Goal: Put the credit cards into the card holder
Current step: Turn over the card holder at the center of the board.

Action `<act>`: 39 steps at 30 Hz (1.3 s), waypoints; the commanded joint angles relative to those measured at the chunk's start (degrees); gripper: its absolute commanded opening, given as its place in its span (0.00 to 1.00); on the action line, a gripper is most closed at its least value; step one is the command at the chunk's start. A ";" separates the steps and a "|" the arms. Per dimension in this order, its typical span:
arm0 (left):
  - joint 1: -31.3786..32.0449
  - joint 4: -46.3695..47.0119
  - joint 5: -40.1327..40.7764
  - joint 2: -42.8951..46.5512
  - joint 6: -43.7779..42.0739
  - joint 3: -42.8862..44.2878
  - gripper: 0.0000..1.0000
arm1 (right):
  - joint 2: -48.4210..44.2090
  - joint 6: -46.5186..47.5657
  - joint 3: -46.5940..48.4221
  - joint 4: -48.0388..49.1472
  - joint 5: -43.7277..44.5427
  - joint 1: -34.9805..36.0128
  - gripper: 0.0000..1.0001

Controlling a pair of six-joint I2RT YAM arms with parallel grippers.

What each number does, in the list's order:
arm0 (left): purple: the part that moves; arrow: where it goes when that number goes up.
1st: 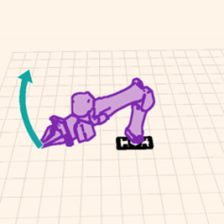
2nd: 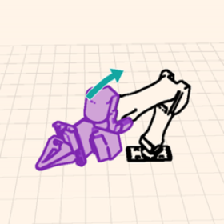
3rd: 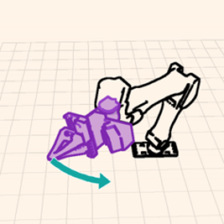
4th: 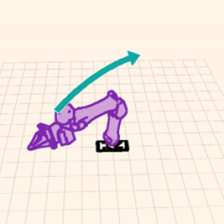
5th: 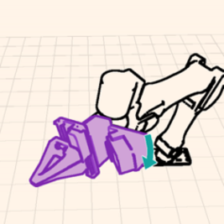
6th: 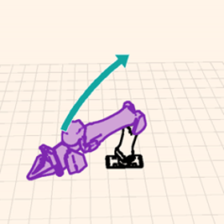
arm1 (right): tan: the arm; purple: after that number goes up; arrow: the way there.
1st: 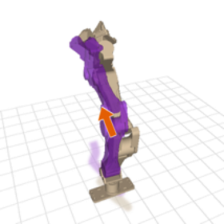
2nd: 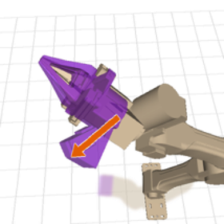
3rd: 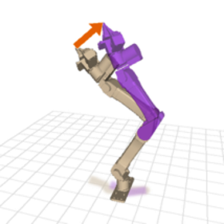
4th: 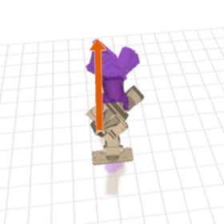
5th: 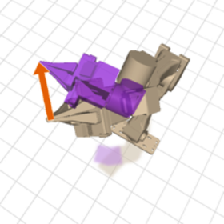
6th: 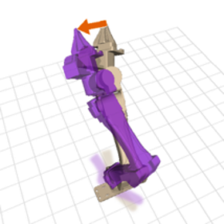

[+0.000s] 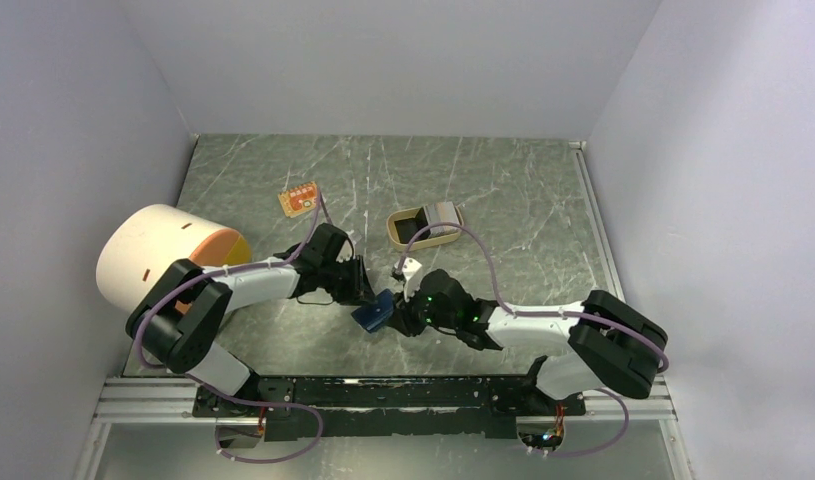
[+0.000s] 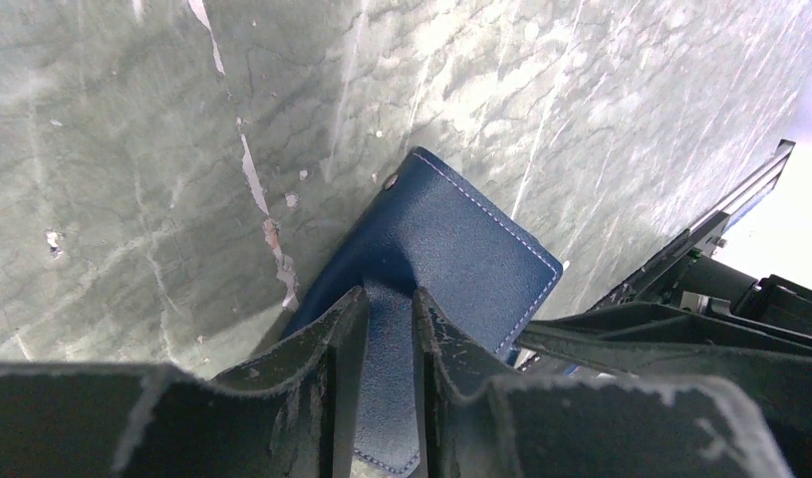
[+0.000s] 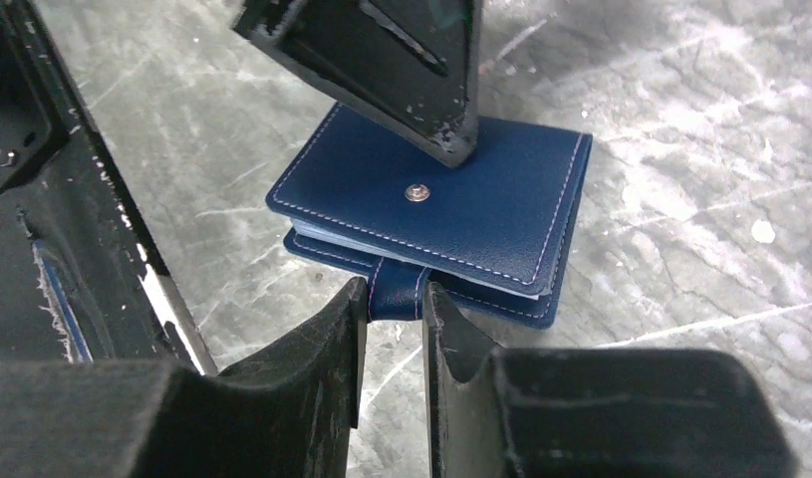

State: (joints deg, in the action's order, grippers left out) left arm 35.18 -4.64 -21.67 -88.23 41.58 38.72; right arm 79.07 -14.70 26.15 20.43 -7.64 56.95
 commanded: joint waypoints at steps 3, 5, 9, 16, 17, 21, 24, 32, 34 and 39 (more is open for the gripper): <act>0.01 -3.82 1.81 -2.42 -0.91 0.48 0.31 | -1.86 5.01 -0.62 9.48 -6.07 0.19 0.00; 0.07 -4.20 1.99 -2.46 -0.95 0.81 0.31 | -1.94 6.81 -1.15 10.72 -6.42 0.23 0.00; 0.03 -3.97 2.16 -2.94 -0.89 0.70 0.32 | -3.78 11.86 -6.04 21.00 -7.50 0.28 0.00; -0.02 -2.56 1.67 -4.82 -0.74 0.24 0.32 | -7.34 21.96 -8.26 26.04 -9.73 0.35 0.00; -0.02 -2.47 1.64 -4.80 -0.74 0.22 0.32 | -7.75 23.27 -9.61 28.33 -10.41 0.45 0.00; -0.01 -2.81 1.82 -4.47 -0.80 0.41 0.32 | -7.49 27.52 -10.13 28.39 -10.12 0.50 0.00; -0.01 -2.46 1.44 -3.85 -0.51 0.18 0.32 | -6.73 28.55 -9.86 28.12 -8.31 0.55 0.00; 0.06 5.70 -11.76 1.69 4.33 -4.52 0.32 | -3.15 21.80 -15.97 42.94 -2.92 0.84 0.00; -0.01 9.92 -15.71 2.97 6.89 -6.71 0.32 | -0.94 20.96 -16.12 47.67 -3.14 0.93 0.00; 0.07 19.67 -21.60 5.28 11.59 -11.37 0.33 | 4.93 17.81 -16.84 57.47 -4.02 0.99 0.00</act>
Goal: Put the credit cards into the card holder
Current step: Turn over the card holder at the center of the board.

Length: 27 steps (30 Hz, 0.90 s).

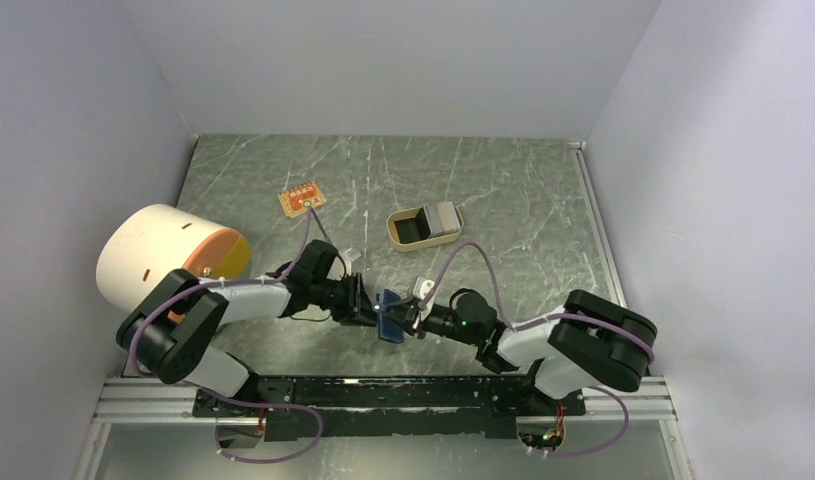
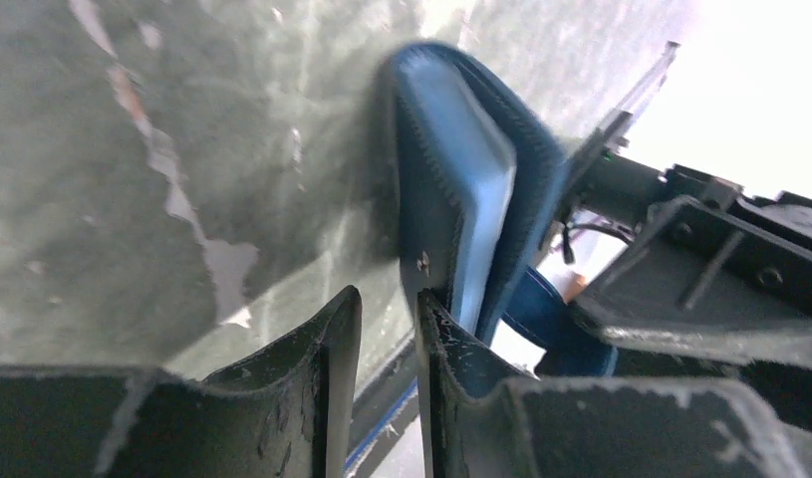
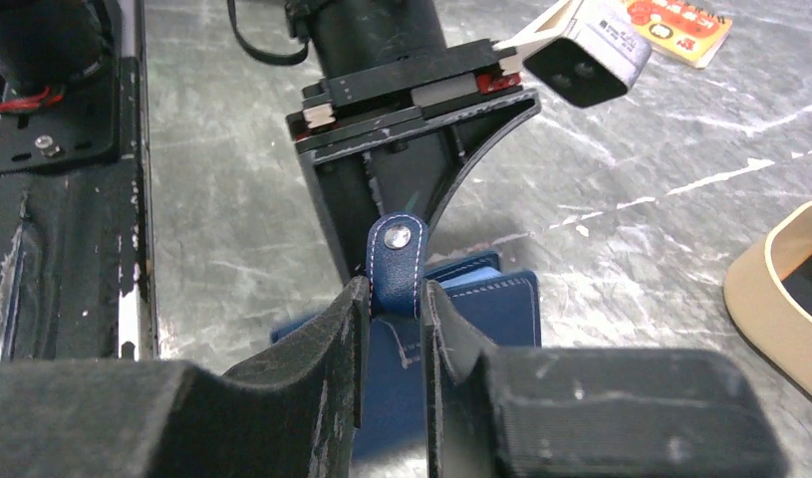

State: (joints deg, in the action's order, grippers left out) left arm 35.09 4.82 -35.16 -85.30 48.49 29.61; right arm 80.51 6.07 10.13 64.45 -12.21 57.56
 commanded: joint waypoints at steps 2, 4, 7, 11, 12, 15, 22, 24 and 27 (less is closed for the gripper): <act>0.11 11.35 -8.22 3.02 5.07 -2.71 0.33 | 6.27 -4.41 -1.24 18.07 -0.24 0.39 0.00; 0.07 12.52 -8.70 3.48 5.54 -2.90 0.33 | 8.98 -5.75 -1.54 22.46 -0.36 0.41 0.00; 0.09 11.86 -7.78 4.97 5.73 -2.93 0.33 | 12.56 -7.87 -1.38 28.32 -1.31 0.36 0.00; 0.11 7.11 -3.81 5.91 2.87 -1.29 0.33 | 16.21 -11.48 -1.87 35.09 -1.67 0.41 0.00; 0.15 6.45 -3.24 5.62 2.19 -0.78 0.33 | 16.93 -12.04 -2.39 36.26 -1.38 0.38 0.00; 0.13 6.78 -3.01 3.59 1.54 0.26 0.32 | 17.64 -12.88 -4.52 38.35 0.04 0.39 0.00; 0.16 9.86 -3.07 3.28 3.93 -1.25 0.31 | 15.64 -16.22 -7.38 37.71 3.86 0.39 0.11; 0.14 4.08 0.45 4.53 3.24 -0.85 0.31 | 13.67 -17.64 -7.42 33.91 4.83 0.38 0.22; -0.18 -2.00 6.39 6.15 2.20 -0.41 0.29 | 6.67 -20.73 -6.22 20.76 6.66 0.44 0.42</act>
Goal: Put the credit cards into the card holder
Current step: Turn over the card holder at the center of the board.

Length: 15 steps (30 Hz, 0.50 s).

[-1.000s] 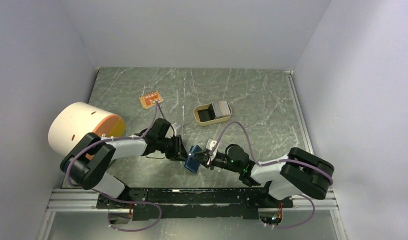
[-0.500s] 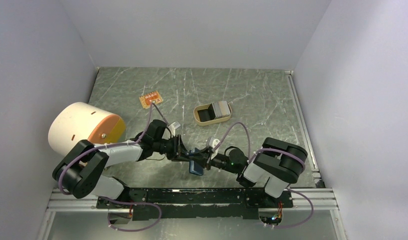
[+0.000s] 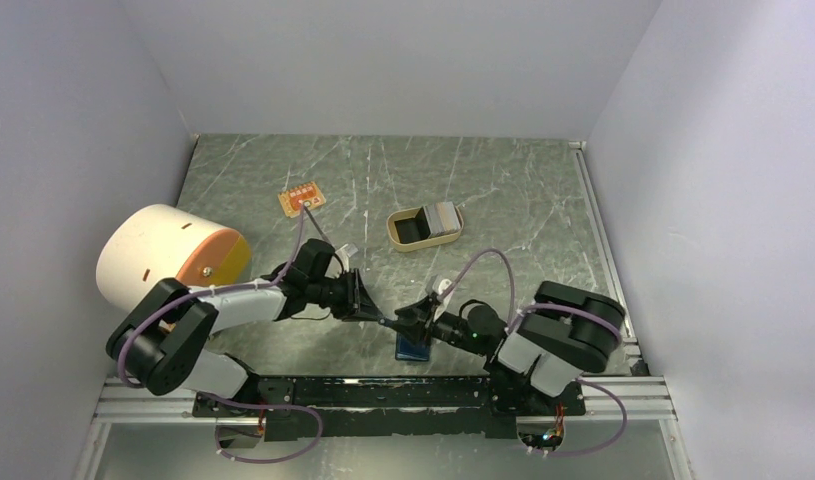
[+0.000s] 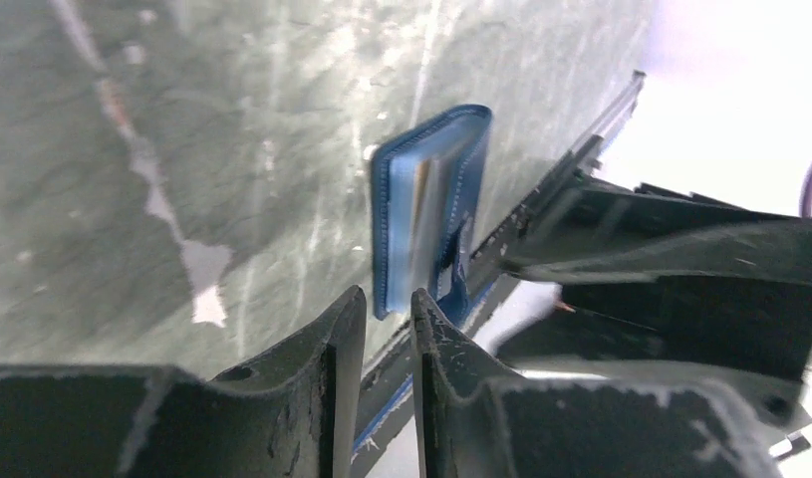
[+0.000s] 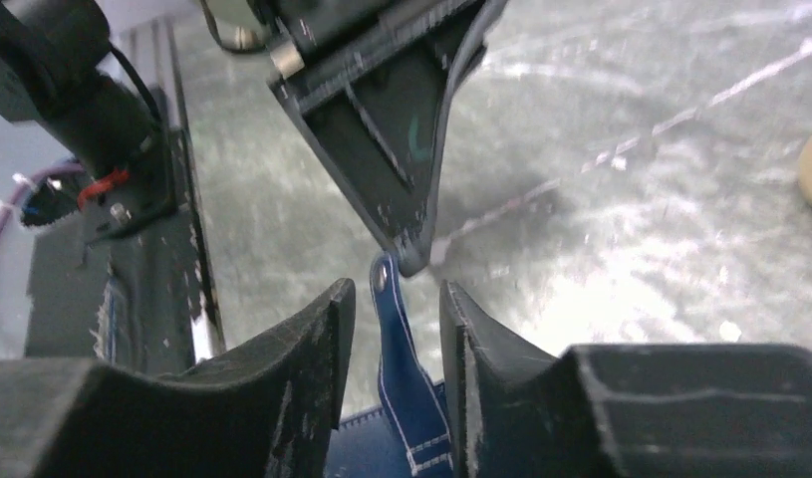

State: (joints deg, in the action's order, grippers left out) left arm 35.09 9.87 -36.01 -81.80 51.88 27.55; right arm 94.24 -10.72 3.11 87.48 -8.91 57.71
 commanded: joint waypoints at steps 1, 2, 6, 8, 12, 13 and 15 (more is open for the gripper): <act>-0.38 -8.02 8.34 3.26 -1.24 1.63 0.29 | -10.20 -5.33 1.55 -8.77 4.59 0.34 0.46; -0.54 -8.66 8.92 3.85 -1.44 1.74 0.31 | -13.20 -7.02 2.41 -15.65 6.29 0.42 0.48; -0.71 -9.97 8.00 4.80 -3.46 3.58 0.35 | -25.11 -16.61 6.93 -41.62 13.32 0.56 0.54; -0.68 -10.33 7.23 4.95 -4.15 4.50 0.35 | -29.80 -23.61 10.34 -56.31 17.82 0.56 0.55; 0.18 -10.52 6.86 5.91 -5.71 5.19 0.37 | -33.90 -39.49 15.57 -81.16 21.59 0.65 0.55; 0.65 -10.04 6.11 5.71 -5.89 5.27 0.37 | -34.42 -42.57 16.38 -85.32 21.79 0.71 0.56; 2.15 -10.01 5.76 4.89 -6.00 6.19 0.36 | -35.68 -47.97 17.37 -92.19 23.17 1.05 0.58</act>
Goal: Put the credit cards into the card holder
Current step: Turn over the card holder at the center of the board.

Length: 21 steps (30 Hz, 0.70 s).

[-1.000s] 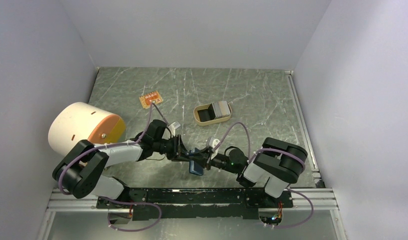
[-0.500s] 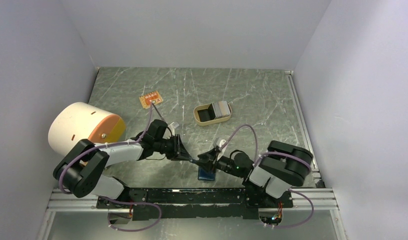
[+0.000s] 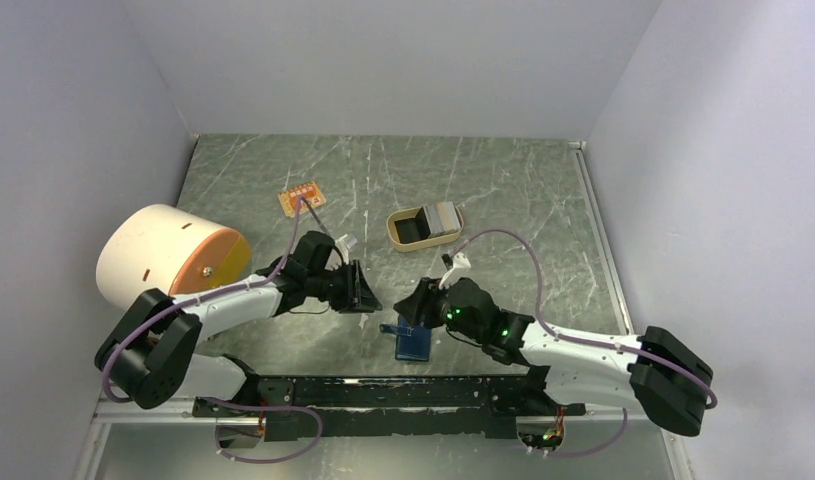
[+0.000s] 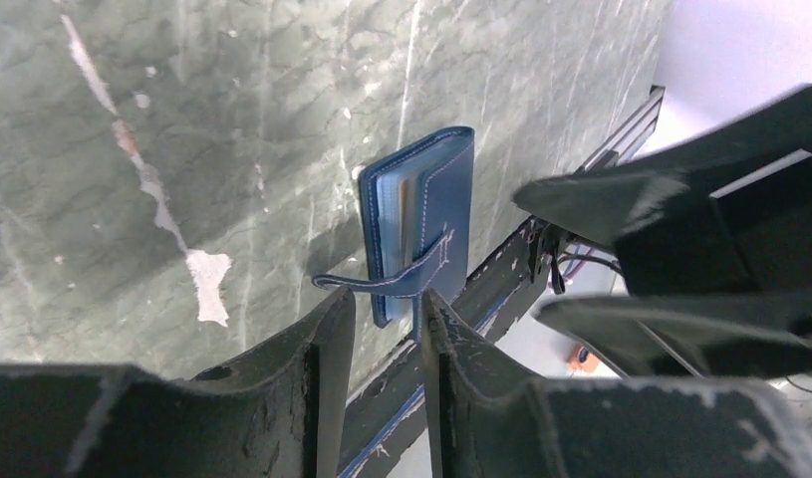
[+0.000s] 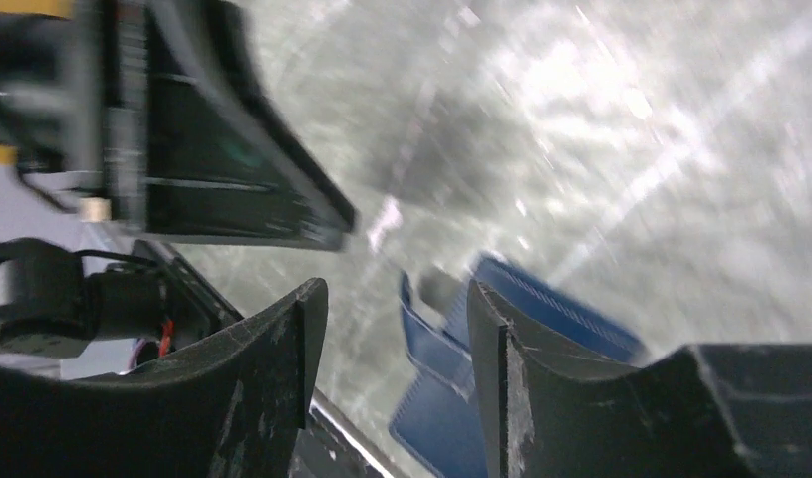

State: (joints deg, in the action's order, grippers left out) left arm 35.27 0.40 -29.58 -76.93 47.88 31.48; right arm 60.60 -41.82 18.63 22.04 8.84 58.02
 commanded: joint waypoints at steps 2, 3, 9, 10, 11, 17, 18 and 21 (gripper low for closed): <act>4.16 -0.82 -0.43 -1.59 -2.15 3.75 0.37 | -4.45 -20.05 1.09 -28.89 5.89 1.26 0.60; 5.10 -0.73 -0.55 -2.64 -2.06 4.57 0.36 | -5.83 -21.23 0.15 -28.49 5.61 1.35 0.62; 7.78 3.24 -3.50 -8.75 -0.33 7.04 0.35 | -8.77 -26.82 -4.89 -24.46 4.05 1.46 0.71; 8.23 1.91 -2.98 -9.89 -1.31 8.17 0.36 | -8.18 -27.81 -5.25 -23.66 3.48 1.48 0.71; 8.38 0.83 -2.57 -10.92 -1.93 9.02 0.37 | -7.43 -28.36 -5.59 -22.90 3.00 1.55 0.72; 8.51 -0.04 -0.85 -15.34 -2.51 8.42 0.37 | -5.08 -33.61 -9.57 -13.39 3.56 2.79 0.72; 8.50 -0.07 -0.71 -16.08 -2.52 8.02 0.36 | -5.36 -34.68 -11.23 -9.30 3.49 2.80 0.71; 8.48 2.18 -1.60 -17.68 -1.60 5.30 0.33 | -6.83 -36.79 -16.53 3.37 3.71 2.85 0.67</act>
State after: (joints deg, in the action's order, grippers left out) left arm 43.40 1.17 -31.18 -92.77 46.44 39.46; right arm 54.83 -73.84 7.81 11.79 11.84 60.42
